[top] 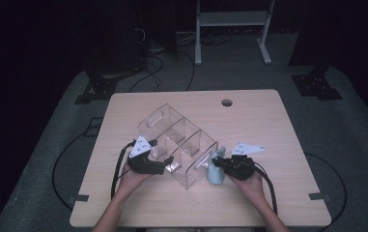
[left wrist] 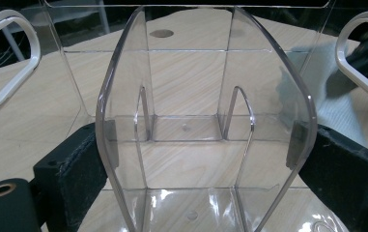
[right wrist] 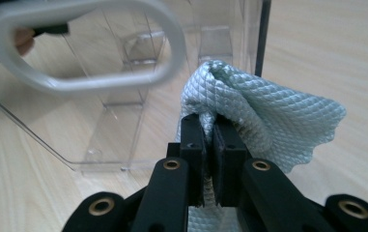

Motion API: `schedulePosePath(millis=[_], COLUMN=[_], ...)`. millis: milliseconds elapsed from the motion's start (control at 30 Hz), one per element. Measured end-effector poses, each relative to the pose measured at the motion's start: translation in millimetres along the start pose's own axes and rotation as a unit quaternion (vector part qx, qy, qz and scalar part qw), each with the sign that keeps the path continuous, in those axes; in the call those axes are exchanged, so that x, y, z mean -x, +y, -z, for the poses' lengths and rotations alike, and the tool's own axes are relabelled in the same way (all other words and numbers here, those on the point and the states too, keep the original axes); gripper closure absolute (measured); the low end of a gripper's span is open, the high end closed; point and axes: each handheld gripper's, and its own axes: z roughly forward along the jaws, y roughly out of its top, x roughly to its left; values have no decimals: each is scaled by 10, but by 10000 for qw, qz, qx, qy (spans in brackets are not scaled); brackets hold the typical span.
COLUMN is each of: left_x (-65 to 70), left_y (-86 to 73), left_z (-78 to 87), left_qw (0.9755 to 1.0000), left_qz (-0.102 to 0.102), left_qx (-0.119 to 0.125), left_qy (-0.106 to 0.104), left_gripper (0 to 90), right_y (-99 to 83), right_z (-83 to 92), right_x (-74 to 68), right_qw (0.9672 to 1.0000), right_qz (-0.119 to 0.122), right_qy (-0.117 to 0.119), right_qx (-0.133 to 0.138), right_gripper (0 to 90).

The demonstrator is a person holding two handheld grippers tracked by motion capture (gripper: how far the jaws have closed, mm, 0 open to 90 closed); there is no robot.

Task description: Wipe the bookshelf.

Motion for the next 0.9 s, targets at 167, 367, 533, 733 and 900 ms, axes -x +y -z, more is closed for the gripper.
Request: schedulePosePath(millis=[167, 367, 533, 733, 900], left_x=[-6, -15, -20, -20, -20], left_y=[-7, -17, -19, -24, -30], left_z=[3, -2, -21, -25, -27], left_qw=[10000, 10000, 10000, 10000, 9999], left_qz=[2, 27, 54, 79, 82], left_qx=[6, 9, -21, -35, -49], left_qy=[-5, -24, -44, -47, -31], left_gripper=[70, 66, 61, 62, 62], right_y=[-95, -85, -110, -132, -135], right_z=[-137, -84, -175, -232, -231], right_x=[7, 46, -15, -81, -64], right_qw=[9993, 9989, 9975, 9961, 9963], right_qz=[91, 56, 230, 395, 226], right_qy=[-102, 9, 60, 13, 150], right_qx=[-342, -460, -667, -788, -810], right_gripper=[825, 646, 613, 690, 814])
